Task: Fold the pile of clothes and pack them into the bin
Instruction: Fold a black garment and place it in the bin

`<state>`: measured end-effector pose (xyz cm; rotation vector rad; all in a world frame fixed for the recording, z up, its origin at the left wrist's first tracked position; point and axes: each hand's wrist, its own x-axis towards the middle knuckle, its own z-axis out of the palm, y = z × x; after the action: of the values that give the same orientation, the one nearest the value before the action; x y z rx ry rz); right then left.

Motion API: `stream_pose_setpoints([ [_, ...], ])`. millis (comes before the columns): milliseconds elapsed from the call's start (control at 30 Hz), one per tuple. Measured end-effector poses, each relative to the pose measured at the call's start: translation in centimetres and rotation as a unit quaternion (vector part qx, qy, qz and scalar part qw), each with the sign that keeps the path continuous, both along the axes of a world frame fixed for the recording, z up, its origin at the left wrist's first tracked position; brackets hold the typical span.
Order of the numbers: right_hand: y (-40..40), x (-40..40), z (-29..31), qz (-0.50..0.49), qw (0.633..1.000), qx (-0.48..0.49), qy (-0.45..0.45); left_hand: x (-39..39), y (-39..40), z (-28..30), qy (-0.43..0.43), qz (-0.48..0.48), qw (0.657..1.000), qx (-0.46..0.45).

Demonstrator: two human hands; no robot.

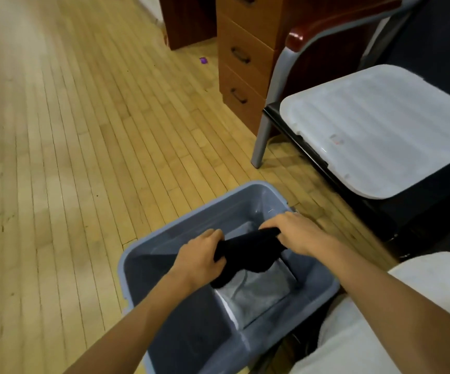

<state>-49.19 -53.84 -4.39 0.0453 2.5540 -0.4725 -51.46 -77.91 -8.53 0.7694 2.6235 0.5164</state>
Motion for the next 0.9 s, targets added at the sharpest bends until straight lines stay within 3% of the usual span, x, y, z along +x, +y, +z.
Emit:
stream_pose_setpoints([
  [100,1.1,0.4,-0.8,-0.005,1.0,-0.015,-0.01,1.4,1.5,-1.2,0.013,-0.028,0.999,-0.03],
  [200,2.4,1.2,-2.3,0.027,0.996,0.031,-0.085,3.5,3.2,-3.6,0.038,-0.109,0.988,-0.105],
  [267,3.0,1.8,-3.2,0.091,0.972,0.105,-0.187,5.0,3.9,-5.6,0.0,-0.159,0.976,-0.149],
  [367,3.5,2.8,-3.8,0.155,0.91,0.207,-0.326,6.9,3.9,-8.3,-0.082,-0.223,0.945,-0.224],
  [433,3.7,2.9,-3.2,0.11,0.913,0.189,-0.343,7.2,4.0,-8.8,-0.099,-0.21,0.944,-0.236],
  [667,4.5,0.9,-1.1,-0.036,0.992,0.004,-0.12,2.5,7.4,-4.1,-0.048,-0.131,0.989,-0.055],
  [767,5.4,1.2,2.2,-0.109,0.988,-0.106,0.024,0.2,11.3,0.5,0.001,-0.097,0.994,0.051],
  [900,10.8,4.9,7.7,-0.181,0.954,-0.158,0.179,-0.3,19.1,7.5,0.059,-0.133,0.973,0.177],
])
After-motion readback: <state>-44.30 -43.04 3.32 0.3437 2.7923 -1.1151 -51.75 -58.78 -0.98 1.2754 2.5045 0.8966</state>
